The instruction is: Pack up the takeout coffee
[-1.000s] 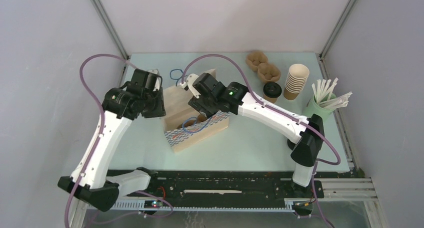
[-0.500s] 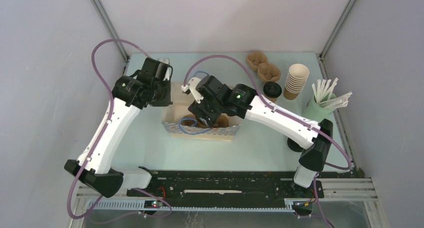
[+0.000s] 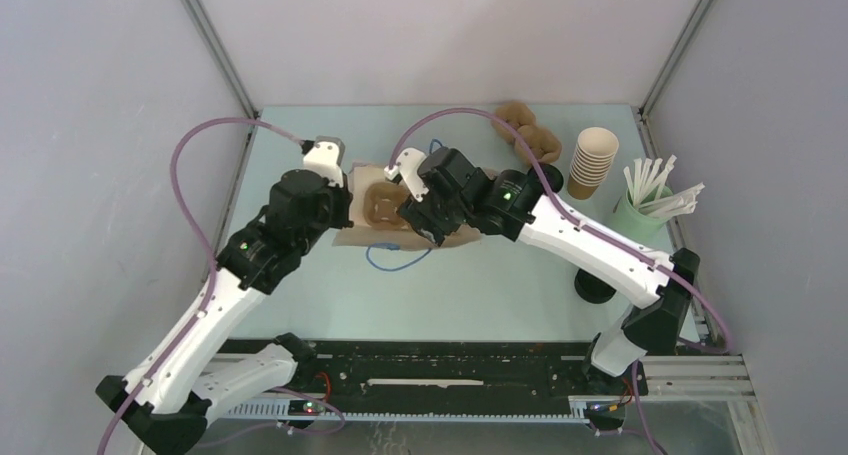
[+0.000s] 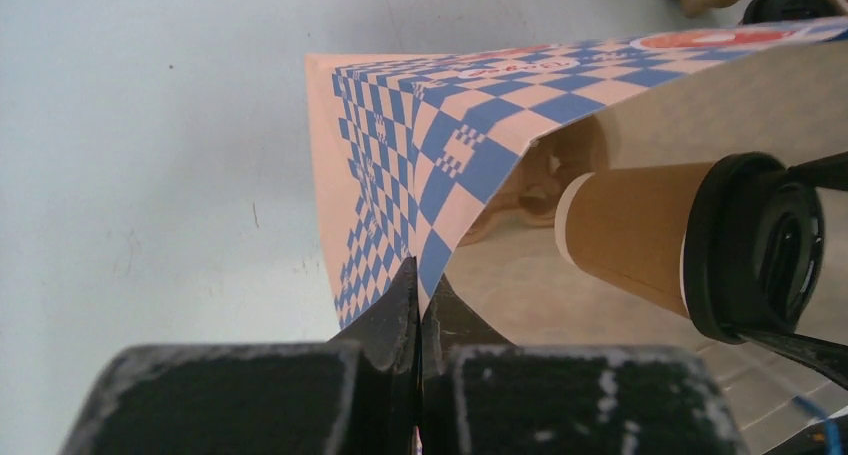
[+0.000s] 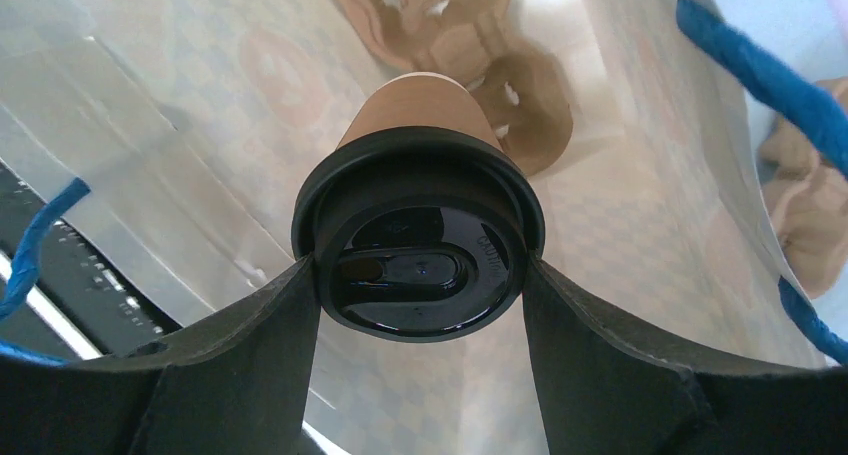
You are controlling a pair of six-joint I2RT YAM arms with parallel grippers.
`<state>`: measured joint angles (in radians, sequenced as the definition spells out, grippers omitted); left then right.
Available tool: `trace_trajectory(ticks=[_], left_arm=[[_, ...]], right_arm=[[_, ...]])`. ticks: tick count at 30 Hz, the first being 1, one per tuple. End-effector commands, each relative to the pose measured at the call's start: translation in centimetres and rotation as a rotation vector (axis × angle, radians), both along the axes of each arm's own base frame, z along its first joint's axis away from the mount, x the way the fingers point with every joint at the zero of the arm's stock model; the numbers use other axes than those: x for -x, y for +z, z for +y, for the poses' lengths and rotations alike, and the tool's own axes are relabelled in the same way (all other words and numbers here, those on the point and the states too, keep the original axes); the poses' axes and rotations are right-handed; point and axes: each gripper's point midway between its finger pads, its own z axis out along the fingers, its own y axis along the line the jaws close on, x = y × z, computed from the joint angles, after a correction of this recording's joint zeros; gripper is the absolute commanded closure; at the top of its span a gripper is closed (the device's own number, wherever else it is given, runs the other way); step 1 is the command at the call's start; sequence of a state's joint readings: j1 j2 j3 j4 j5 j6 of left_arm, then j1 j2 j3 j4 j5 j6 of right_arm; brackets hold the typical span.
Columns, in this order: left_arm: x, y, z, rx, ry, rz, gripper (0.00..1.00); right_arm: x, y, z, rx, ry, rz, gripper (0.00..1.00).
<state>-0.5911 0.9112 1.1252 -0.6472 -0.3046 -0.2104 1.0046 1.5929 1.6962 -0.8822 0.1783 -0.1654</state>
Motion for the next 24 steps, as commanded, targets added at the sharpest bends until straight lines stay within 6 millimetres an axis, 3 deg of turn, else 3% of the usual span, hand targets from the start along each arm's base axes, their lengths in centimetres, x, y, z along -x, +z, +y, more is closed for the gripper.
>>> trace_trajectory(ticks=[1, 6, 14, 21, 24], left_arm=[[-1.5, 1.2, -1.3, 0.033, -0.034, -0.112, 1.0], [-0.8, 0.1, -1.0, 0.019, -0.044, -0.096, 1.0], [-0.6, -0.5, -1.0, 0.004, -0.066, -0.1, 1.0], [0.2, -1.2, -0.8, -0.018, -0.09, -0.075, 1.0], [0.6, -1.5, -1.3, -0.006, -0.122, -0.056, 1.0]], right_arm=[[-2.2, 1.1, 0.9, 0.061, 0.043, -0.15, 0.97], [-4.2, -0.1, 0.0, 0.147, -0.01, -0.201, 0.99], [-3.2, -4.2, 0.0, 0.208, 0.035, -0.119, 0.99], [-0.7, -5.8, 1.4, 0.156, 0.094, -0.009, 0.99], [-2.3, -6.7, 3.0, 0.137, 0.069, -0.093, 0.99]])
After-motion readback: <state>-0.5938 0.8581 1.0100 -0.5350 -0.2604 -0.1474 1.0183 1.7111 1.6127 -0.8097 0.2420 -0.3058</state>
